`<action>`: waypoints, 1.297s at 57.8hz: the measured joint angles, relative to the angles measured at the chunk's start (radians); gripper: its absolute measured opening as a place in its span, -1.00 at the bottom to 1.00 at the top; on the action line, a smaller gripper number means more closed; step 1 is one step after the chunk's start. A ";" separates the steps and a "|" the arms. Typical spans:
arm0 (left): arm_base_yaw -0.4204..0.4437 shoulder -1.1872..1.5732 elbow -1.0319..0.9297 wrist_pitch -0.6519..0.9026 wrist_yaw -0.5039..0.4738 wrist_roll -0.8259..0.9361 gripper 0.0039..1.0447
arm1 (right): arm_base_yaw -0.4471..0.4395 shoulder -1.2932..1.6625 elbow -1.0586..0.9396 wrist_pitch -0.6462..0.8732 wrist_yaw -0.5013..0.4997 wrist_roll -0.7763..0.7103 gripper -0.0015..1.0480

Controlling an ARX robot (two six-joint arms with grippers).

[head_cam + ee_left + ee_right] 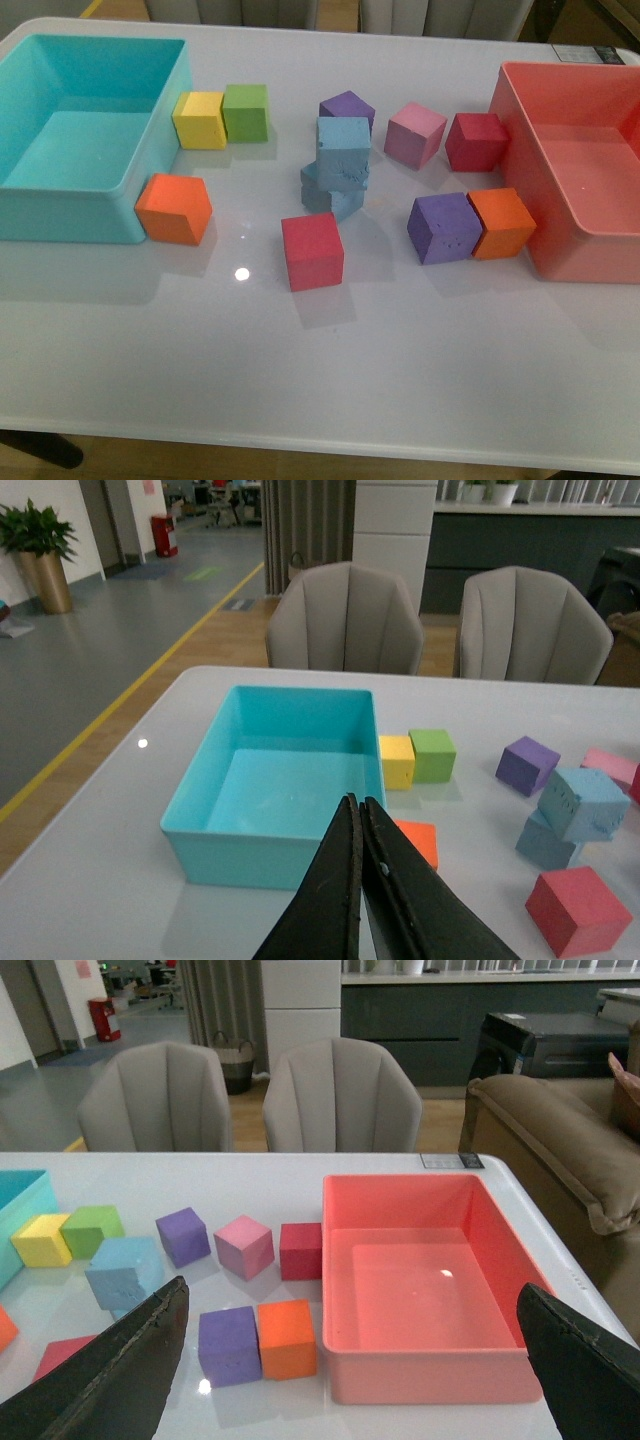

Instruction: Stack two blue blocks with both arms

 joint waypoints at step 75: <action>0.000 -0.010 0.000 -0.005 0.000 0.002 0.84 | 0.000 0.000 0.000 0.000 0.000 0.000 0.83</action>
